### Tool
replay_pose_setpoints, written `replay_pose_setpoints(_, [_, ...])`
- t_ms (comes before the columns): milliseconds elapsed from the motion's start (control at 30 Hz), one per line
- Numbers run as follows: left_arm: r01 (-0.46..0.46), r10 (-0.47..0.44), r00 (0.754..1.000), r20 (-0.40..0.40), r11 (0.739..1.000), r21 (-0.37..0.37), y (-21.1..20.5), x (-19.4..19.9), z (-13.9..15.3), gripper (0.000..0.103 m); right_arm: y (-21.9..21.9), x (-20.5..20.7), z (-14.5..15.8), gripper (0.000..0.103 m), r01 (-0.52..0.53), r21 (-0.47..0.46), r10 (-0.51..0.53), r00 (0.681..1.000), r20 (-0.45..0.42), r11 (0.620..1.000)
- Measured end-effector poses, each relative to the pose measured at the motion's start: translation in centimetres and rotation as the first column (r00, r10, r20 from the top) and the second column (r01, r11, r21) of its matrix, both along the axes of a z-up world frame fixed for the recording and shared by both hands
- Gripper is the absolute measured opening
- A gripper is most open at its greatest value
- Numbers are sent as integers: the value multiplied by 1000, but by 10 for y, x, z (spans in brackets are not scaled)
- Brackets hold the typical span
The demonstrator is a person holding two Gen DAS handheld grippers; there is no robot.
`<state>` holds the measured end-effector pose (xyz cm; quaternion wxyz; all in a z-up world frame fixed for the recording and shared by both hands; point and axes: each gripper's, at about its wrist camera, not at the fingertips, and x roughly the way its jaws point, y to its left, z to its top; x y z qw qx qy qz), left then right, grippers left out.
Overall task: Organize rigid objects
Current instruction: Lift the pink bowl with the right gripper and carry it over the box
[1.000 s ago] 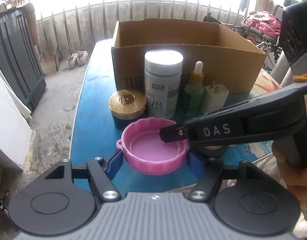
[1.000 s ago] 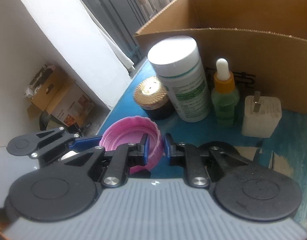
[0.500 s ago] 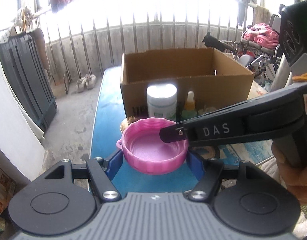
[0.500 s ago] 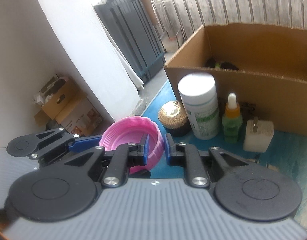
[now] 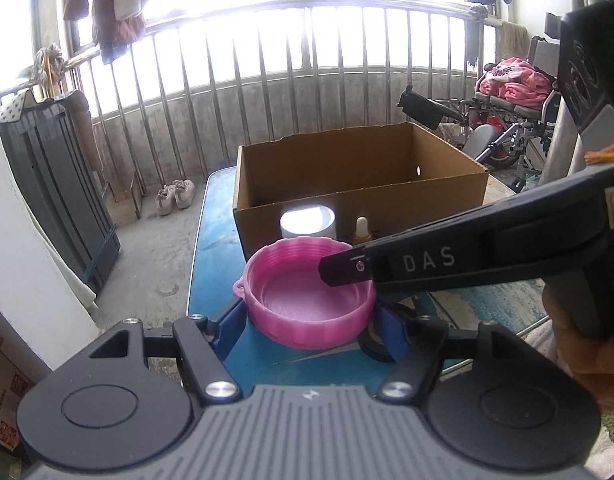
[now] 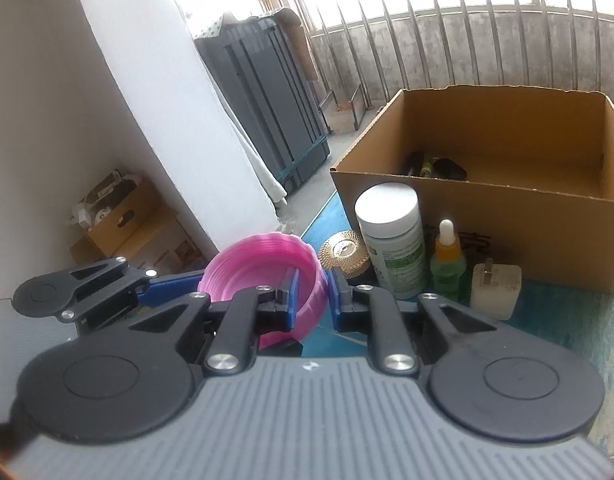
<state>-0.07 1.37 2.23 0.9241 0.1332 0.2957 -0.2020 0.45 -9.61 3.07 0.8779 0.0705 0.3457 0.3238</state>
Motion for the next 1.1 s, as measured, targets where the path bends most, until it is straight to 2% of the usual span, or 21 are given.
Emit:
replay_pose_setpoints(500, [13,-13,999,37,1000,10,-10,-2,9,71,-13,-4,10,15,35,26,-35,999,30,999])
replay_pose_setpoints(700, [23,-24,995,96,1000,11,-20,7,24,71,-19,6,28,15,54,43,-57,995,85,998])
replay_pose_setpoints(733, [25,-26,994,107,1000,11,-21,10,27,71,-19,7,31,15,90,47,-94,991,95,995])
replay_pose_setpoints(933, [36,-38,987,158,999,18,-35,34,44,71,-26,33,53,15,95,47,-101,984,145,994])
replay_pose_setpoints(1100, [48,-53,988,143,998,38,-52,68,53,71,-38,80,64,15,92,56,-97,991,95,994])
